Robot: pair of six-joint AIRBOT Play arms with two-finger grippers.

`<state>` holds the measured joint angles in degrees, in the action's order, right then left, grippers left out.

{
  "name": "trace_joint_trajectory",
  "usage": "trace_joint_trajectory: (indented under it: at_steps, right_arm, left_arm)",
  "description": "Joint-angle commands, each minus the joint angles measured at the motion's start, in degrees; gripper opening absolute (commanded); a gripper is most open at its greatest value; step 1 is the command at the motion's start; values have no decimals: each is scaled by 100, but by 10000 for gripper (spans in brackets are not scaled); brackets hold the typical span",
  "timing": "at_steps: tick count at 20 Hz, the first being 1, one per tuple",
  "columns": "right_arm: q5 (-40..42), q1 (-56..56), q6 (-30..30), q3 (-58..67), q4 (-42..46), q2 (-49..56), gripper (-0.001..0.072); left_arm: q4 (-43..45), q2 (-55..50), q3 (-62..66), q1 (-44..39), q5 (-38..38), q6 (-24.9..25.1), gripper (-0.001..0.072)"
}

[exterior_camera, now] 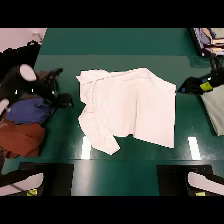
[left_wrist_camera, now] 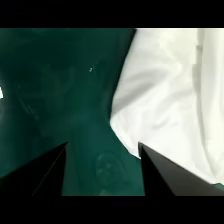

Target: Fold the shirts.

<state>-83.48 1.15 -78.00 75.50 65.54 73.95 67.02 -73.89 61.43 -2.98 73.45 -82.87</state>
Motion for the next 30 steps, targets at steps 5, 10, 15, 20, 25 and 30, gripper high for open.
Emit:
trace_joint_trajectory:
  at_steps: [5, 10, 15, 20, 25, 30]
  right_arm:
    - [319, 50, 2, -1257, -4, -1054, 385]
    - [315, 50, -2, -1469, -2, -1440, 385]
    - [203, 72, -4, -1473, 22, -1727, 385]
    - [-153, 931, -2, -2457, 98, -2225, 385]
    - [-212, 1989, 2, -4293, 446, -2522, 550]
    - [420, 1541, -7, -5167, 109, -2522, 435]
  left_arm:
    - [-1657, 758, -2223, 2, -1154, 457, 532]
    - [-1917, 758, -2771, -417, -1908, 533, 532]
    - [-1961, 750, -2791, -785, -2308, 378, 305]
    - [-1902, 798, -2472, -785, -1917, 391, 27]
    - [-1908, 798, -1884, -785, -1709, 531, 27]
    - [-1906, 796, -1803, -785, -1847, 531, 26]
